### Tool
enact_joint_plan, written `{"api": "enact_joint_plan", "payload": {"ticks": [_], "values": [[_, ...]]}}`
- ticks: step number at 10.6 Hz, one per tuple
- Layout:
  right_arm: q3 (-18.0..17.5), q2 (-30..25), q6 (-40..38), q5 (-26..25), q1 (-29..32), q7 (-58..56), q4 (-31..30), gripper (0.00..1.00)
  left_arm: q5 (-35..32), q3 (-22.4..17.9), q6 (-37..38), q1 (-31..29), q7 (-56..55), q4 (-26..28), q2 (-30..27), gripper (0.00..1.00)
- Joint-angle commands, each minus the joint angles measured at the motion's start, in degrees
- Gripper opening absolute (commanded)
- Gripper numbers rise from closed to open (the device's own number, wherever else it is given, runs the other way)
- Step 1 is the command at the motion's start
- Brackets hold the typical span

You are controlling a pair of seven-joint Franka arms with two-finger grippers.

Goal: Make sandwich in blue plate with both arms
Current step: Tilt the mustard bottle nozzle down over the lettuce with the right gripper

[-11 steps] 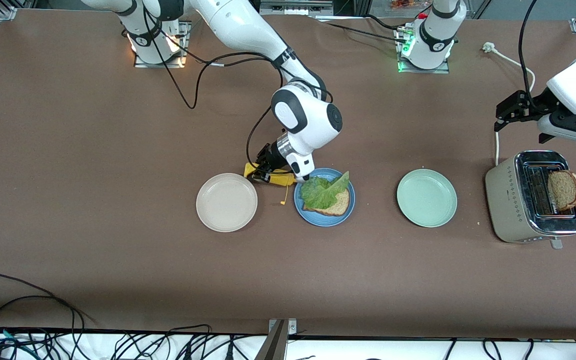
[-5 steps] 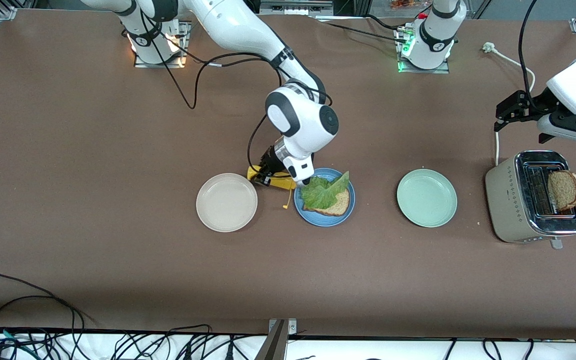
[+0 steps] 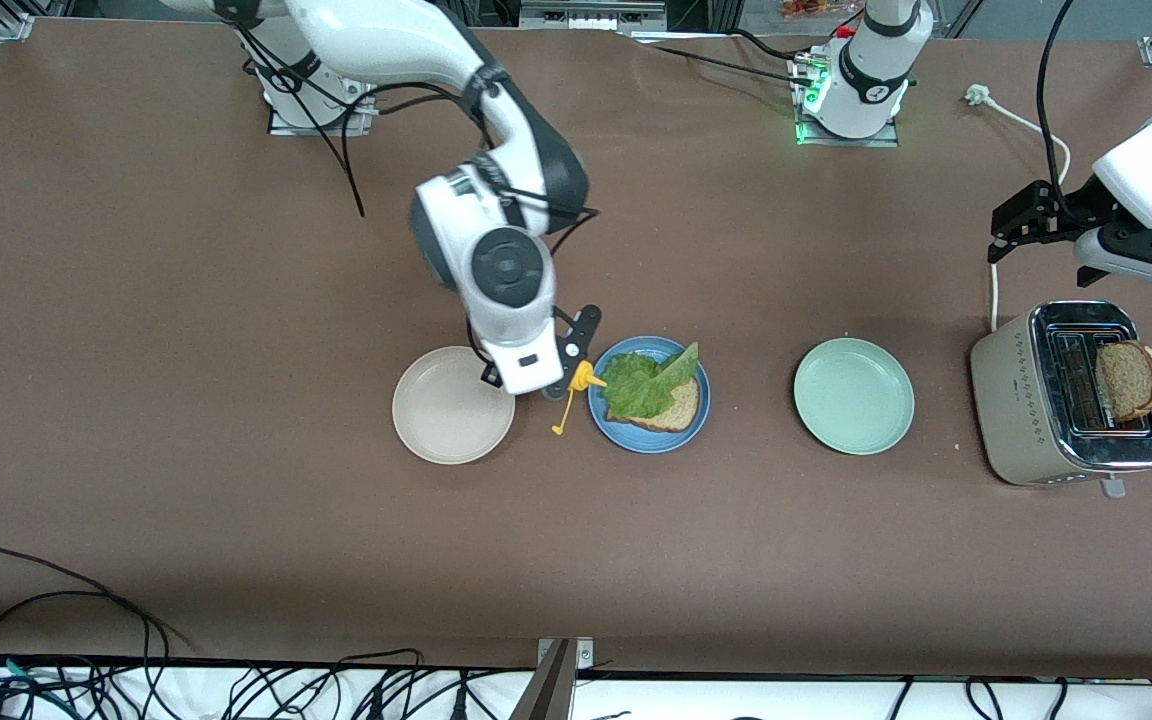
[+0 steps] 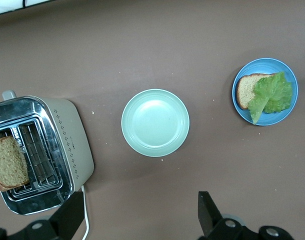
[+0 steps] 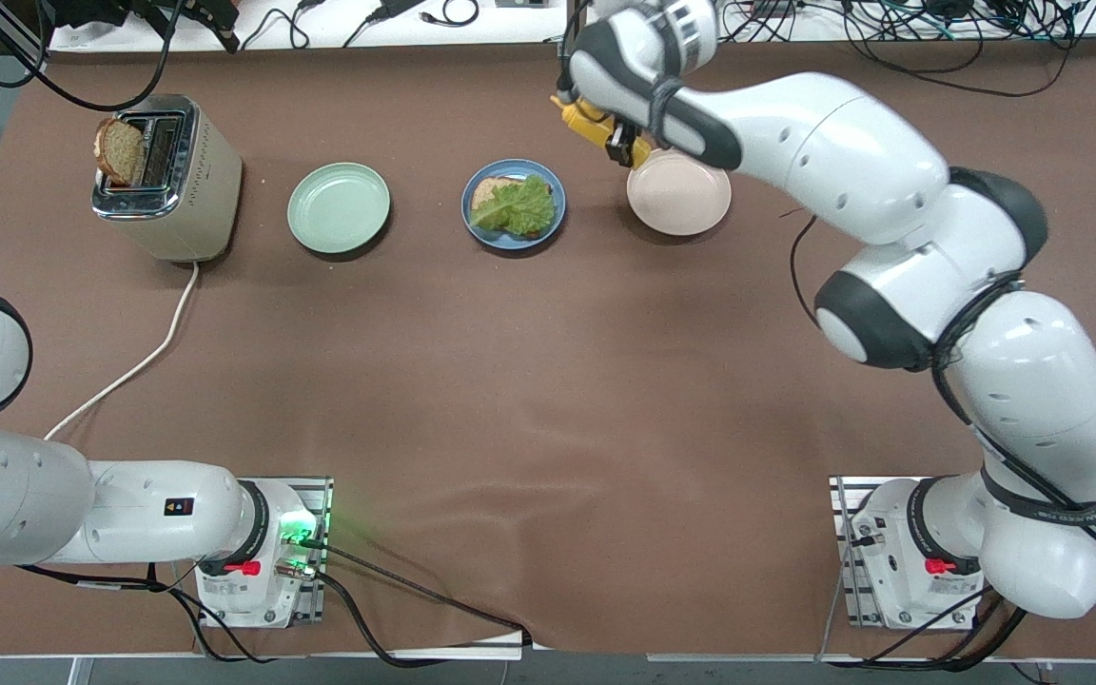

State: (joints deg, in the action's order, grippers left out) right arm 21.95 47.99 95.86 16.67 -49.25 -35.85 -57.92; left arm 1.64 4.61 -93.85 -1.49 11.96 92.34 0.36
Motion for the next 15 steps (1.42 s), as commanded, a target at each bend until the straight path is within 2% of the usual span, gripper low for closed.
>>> {"api": "enact_joint_plan", "payload": {"ticks": [1,3,4,8,11,13,15], "values": [[-1.8,-10.3,-0.4,10.8,5.3,-13.8,-13.1,0.00,0.3,0.0,1.2,0.1,0.5,-1.9,0.5,1.00],[-2.0,-15.6,-1.3,11.3,9.1,-22.8,-19.4,0.00,0.2,0.1,1.1,0.3,0.5,-1.8,0.6,1.00],[-3.2,-16.8,-2.7,14.2,12.7,-27.5,-21.0,0.00,0.3,0.1,1.2,0.3,0.5,-1.8,0.6,1.00],[-10.2,-16.7,-7.5,17.6,28.7,-47.1,-21.7,0.00,0.3,0.1,1.2,0.0,0.7,-1.6,0.5,1.00],[-13.8,-12.3,-9.9,23.9,39.9,-62.8,-21.4,0.00,0.3,0.0,1.2,-0.2,0.8,-1.5,0.5,1.00],[-19.5,-7.1,-9.9,25.7,47.8,-72.7,-20.7,0.00,0.3,0.0,1.2,-0.2,0.7,-1.8,0.5,1.00],[-25.2,-2.8,-9.2,25.3,53.2,-77.5,-20.2,0.00,0.3,0.0,1.2,-0.2,0.7,-1.7,0.5,1.00]]}}
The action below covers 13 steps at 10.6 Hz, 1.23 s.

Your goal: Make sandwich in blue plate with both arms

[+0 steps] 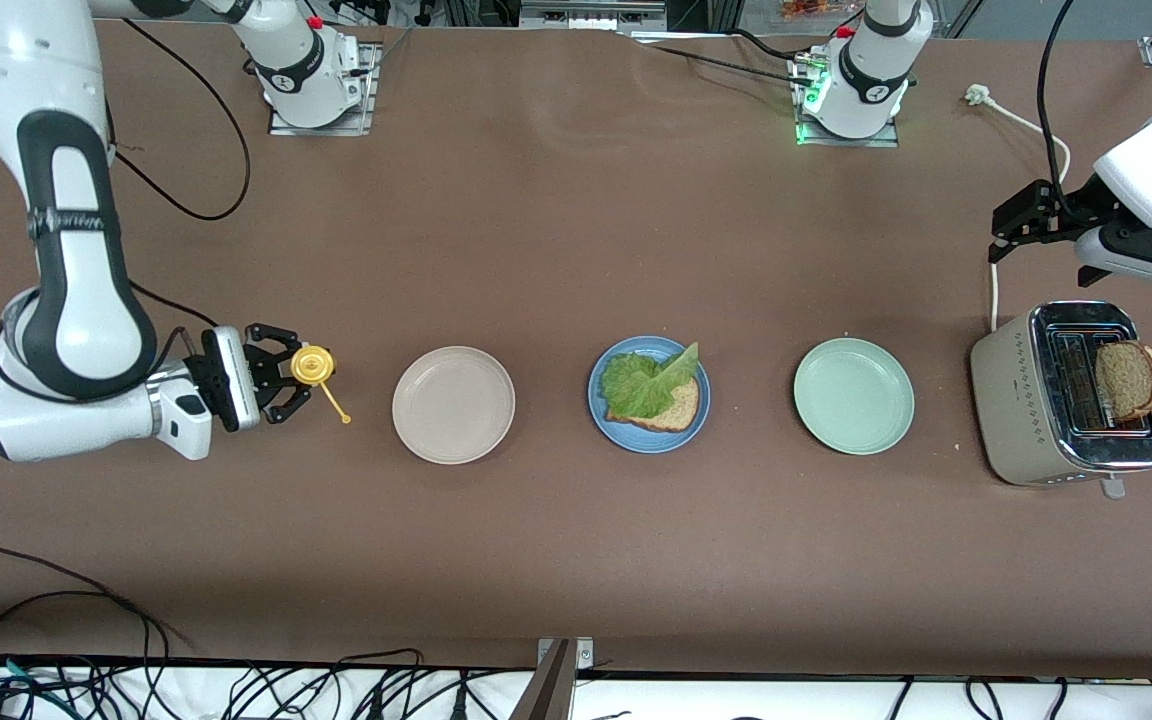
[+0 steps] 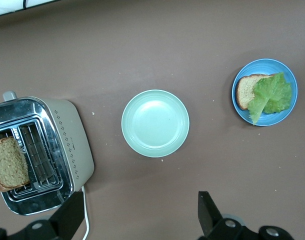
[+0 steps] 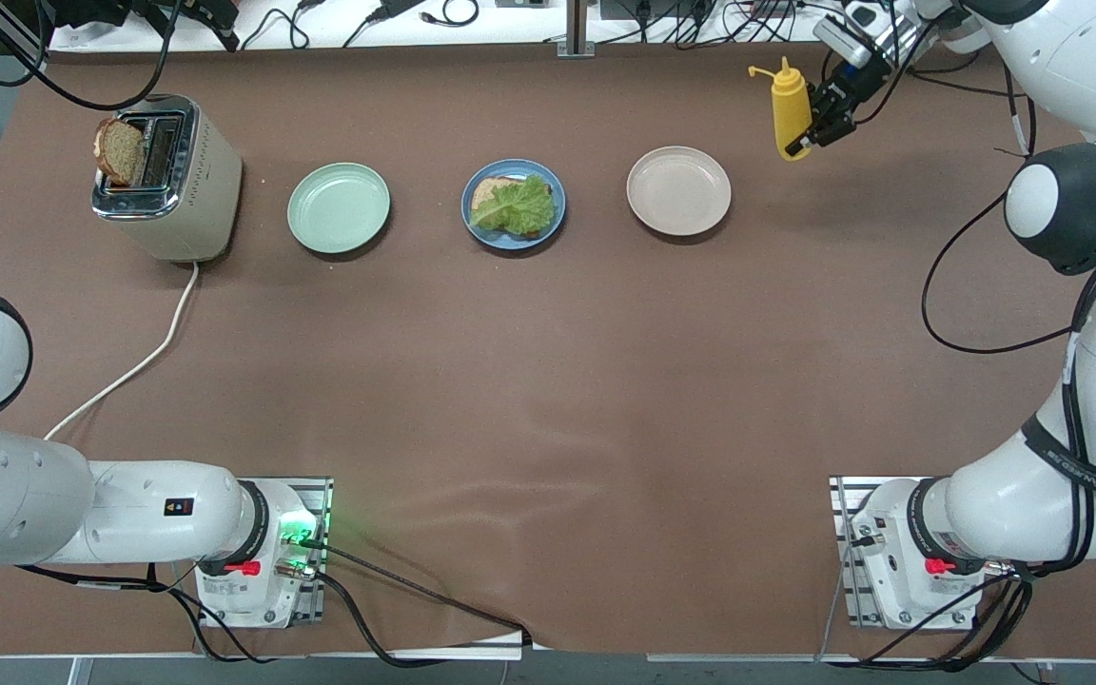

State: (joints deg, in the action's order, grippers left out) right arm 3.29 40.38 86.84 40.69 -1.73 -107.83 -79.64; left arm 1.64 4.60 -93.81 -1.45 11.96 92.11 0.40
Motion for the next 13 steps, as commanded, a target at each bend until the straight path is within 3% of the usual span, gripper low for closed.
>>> {"api": "enact_joint_plan", "payload": {"ticks": [1,9,13], "values": [[-6.9,6.7,-0.1,1.4,5.9,-7.8,1.9,0.00,0.3,0.0,1.2,-0.2,0.7,-1.5,0.5,1.00],[-7.2,19.8,2.8,1.6,6.6,-18.5,12.3,0.00,0.3,0.1,1.2,0.0,0.7,-1.7,0.5,1.00],[-8.7,22.4,3.0,2.5,8.1,-20.5,12.5,0.00,0.3,0.1,1.2,0.0,0.7,-1.5,0.5,1.00]]}}
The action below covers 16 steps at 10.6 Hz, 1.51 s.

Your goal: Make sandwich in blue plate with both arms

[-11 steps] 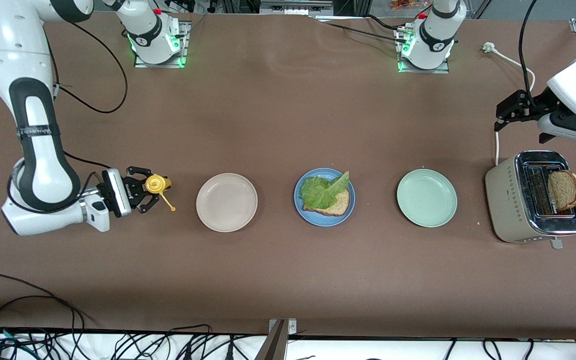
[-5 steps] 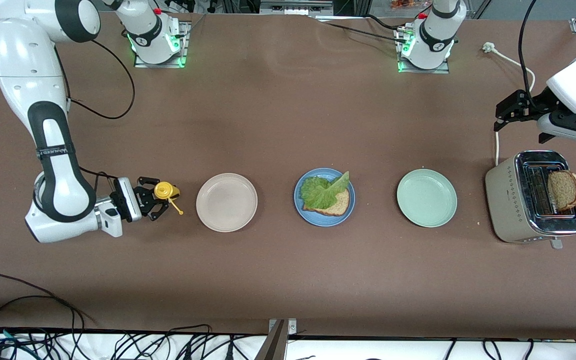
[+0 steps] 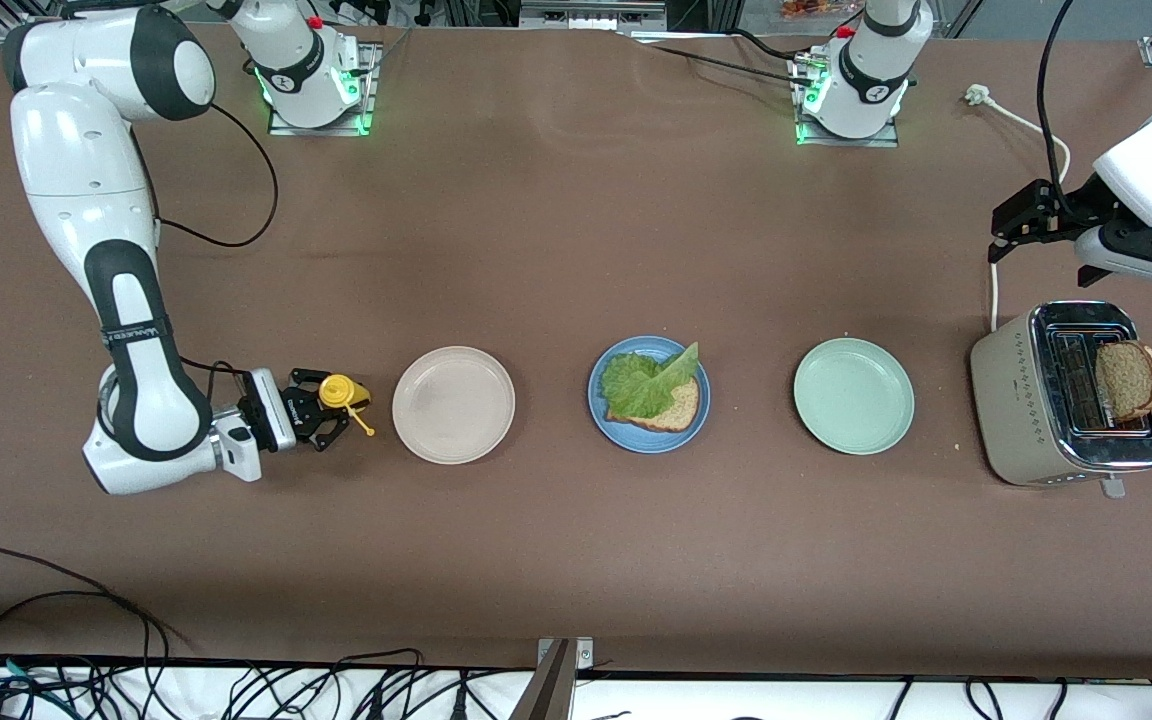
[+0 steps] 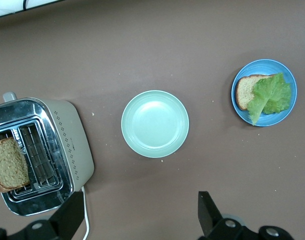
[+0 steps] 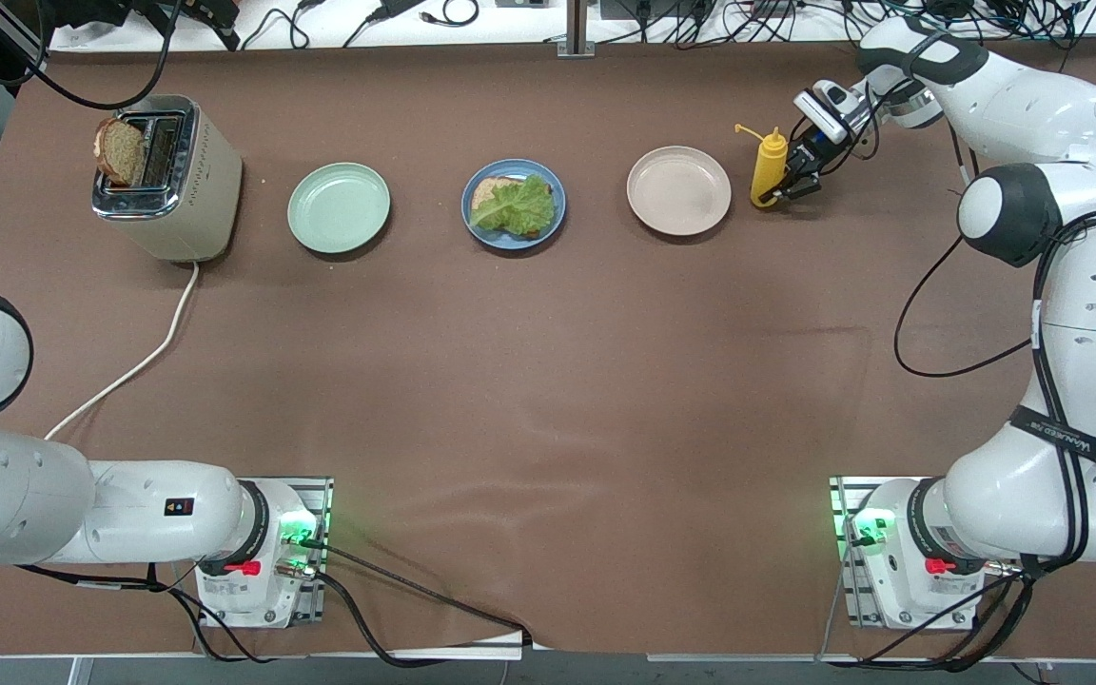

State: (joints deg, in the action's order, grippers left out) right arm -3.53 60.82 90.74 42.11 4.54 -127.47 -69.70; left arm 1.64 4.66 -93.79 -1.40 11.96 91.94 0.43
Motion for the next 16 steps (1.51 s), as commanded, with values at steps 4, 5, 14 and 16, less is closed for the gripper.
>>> {"api": "enact_joint_plan", "payload": {"ticks": [4,5,14,16], "values": [[-1.6,1.0,-0.8,1.0,2.1,-0.4,2.7,1.00,0.3,0.0,1.2,-0.1,0.7,-1.4,0.4,1.00],[-1.4,1.0,-0.8,0.8,2.1,-0.7,2.7,1.00,0.3,0.0,1.2,-0.1,0.7,-1.4,0.4,1.00],[5.8,-8.2,0.1,-10.1,1.7,-0.5,-0.3,1.00,0.3,0.0,1.2,-0.2,0.7,-1.4,0.4,1.00],[6.0,-13.2,2.5,-12.9,1.2,4.2,-3.5,1.00,0.3,0.0,1.2,-0.2,0.8,-1.4,0.5,1.00]]}}
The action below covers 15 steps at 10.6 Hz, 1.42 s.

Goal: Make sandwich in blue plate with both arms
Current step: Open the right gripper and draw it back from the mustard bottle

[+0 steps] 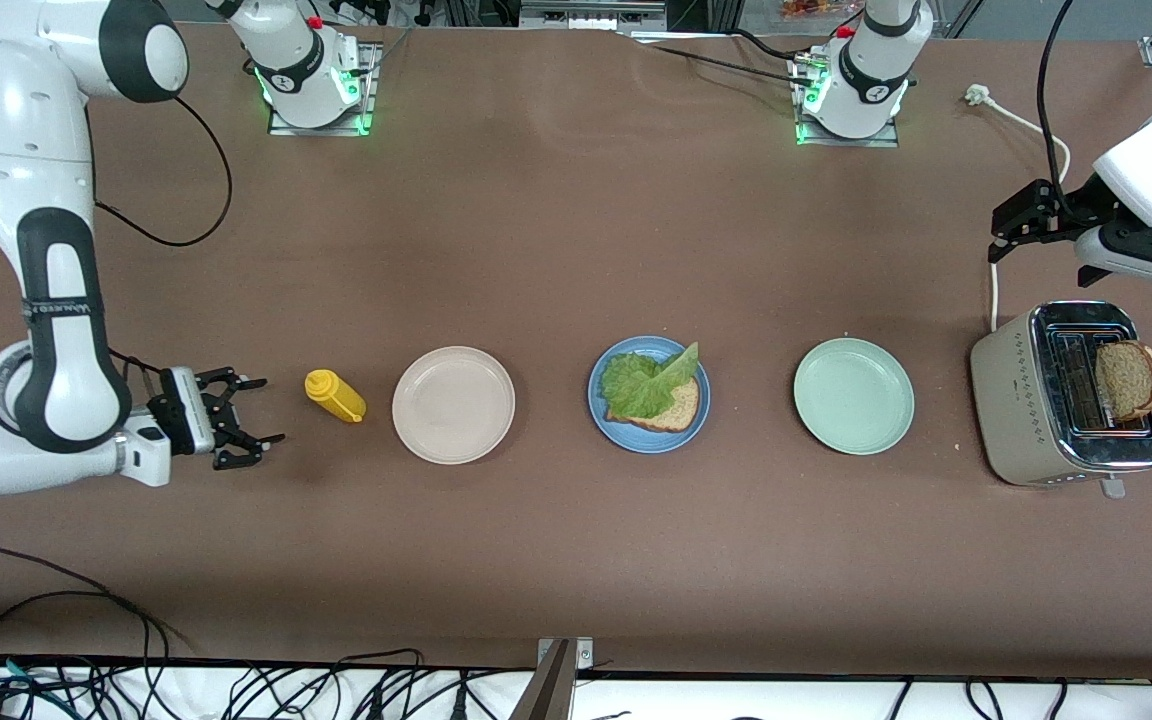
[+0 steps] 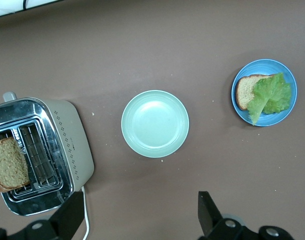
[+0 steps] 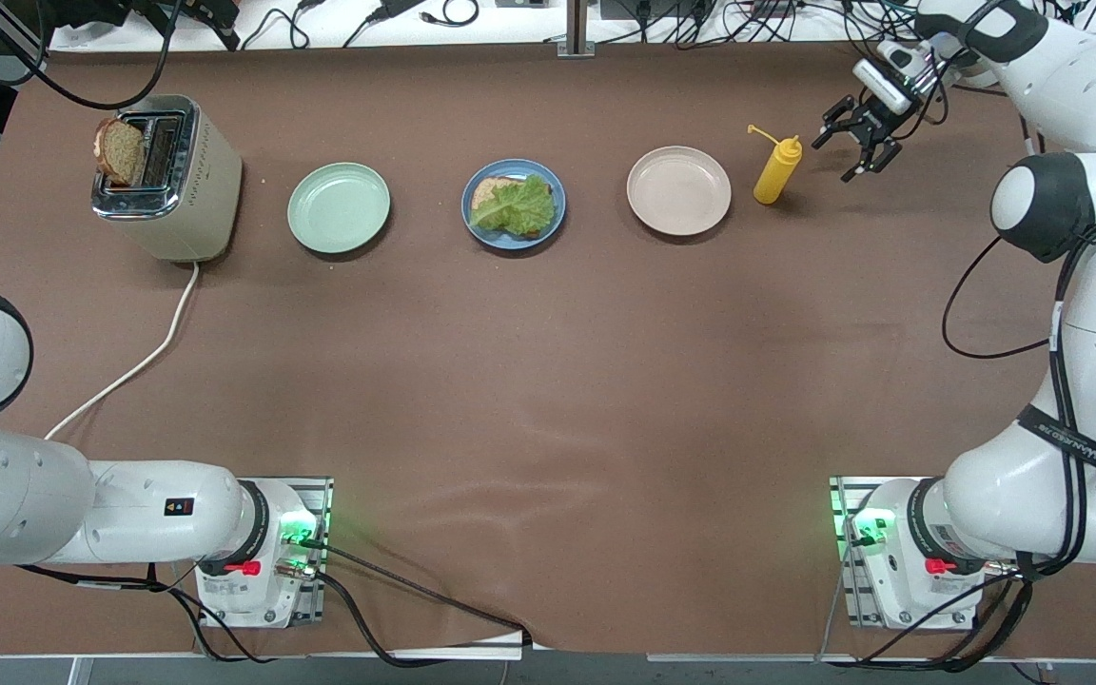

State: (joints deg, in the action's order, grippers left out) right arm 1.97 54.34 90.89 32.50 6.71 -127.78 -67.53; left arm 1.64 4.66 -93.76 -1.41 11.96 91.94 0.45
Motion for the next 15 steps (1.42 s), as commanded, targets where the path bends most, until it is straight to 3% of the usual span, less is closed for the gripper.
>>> {"api": "enact_joint_plan", "payload": {"ticks": [1,3,8,15], "values": [[0.5,-9.7,2.4,-5.7,-1.6,8.8,-6.9,1.00,0.3,0.0,1.1,-0.2,0.7,-1.3,0.4,1.00],[0.5,-15.1,2.4,-8.9,-3.0,18.2,-8.8,1.00,0.3,0.0,1.1,-0.2,0.7,-1.3,0.4,1.00],[0.0,-29.3,2.2,-11.7,-4.8,41.5,-18.1,1.00,0.3,-0.1,1.1,-0.3,0.9,-1.4,0.4,1.00],[0.0,-43.7,1.4,-19.5,-9.3,75.6,-24.1,1.00,0.3,0.0,1.1,-0.3,0.7,-1.4,0.5,1.00]]}}
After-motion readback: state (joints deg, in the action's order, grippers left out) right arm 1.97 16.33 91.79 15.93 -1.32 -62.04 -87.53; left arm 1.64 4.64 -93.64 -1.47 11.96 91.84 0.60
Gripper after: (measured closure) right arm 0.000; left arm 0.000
